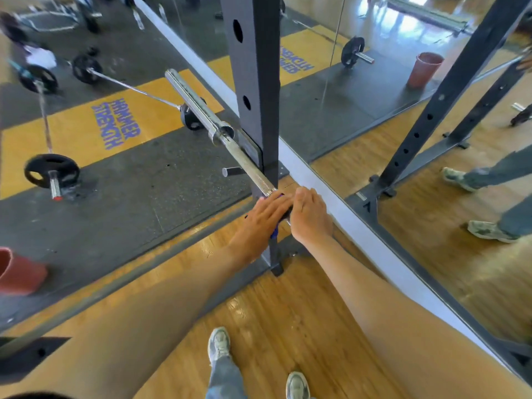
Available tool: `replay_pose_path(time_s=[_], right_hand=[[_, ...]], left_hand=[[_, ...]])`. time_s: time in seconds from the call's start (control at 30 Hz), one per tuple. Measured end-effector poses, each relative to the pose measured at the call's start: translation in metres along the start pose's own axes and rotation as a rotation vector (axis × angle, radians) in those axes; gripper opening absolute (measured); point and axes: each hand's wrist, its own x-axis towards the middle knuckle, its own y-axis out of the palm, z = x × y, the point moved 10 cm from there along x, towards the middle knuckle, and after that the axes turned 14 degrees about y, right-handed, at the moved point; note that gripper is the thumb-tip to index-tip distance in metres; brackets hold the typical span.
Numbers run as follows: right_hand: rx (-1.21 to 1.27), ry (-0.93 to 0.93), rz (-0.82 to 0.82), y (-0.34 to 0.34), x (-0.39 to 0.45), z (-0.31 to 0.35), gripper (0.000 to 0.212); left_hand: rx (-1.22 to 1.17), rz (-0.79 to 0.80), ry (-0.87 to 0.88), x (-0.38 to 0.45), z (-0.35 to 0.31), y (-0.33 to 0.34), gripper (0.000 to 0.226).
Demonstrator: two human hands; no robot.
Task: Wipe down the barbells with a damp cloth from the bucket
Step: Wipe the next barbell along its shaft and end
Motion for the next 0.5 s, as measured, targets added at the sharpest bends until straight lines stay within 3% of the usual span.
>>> replay_pose_path(time_s=[0.1,0.2,0.27,0.4,0.5], right_hand=[[0.013,0.059,-0.029,-0.001,0.007,0.005,0.061],[-0.016,0.113,-0.066,-0.003,0.008,0.000,0.048],[-0.044,0.132,-0.157,-0.010,0.004,0.002,0.059],[0.036,0.186,-0.262,-0.014,0.001,0.002,0.050],[0.280,0.229,-0.259,-0.025,-0.008,-0.004,0.058]], left_hand=[[0.066,0.045,0.175,-0.001,0.021,-0.006,0.095],[0.025,-0.065,-0.025,0.002,0.082,-0.026,0.103],[-0.023,-0.092,-0.055,0.002,0.076,-0.027,0.103],[-0.153,-0.030,0.263,-0.001,0.012,0.008,0.101],[-0.155,-0.072,0.314,0.002,0.018,0.008,0.099]])
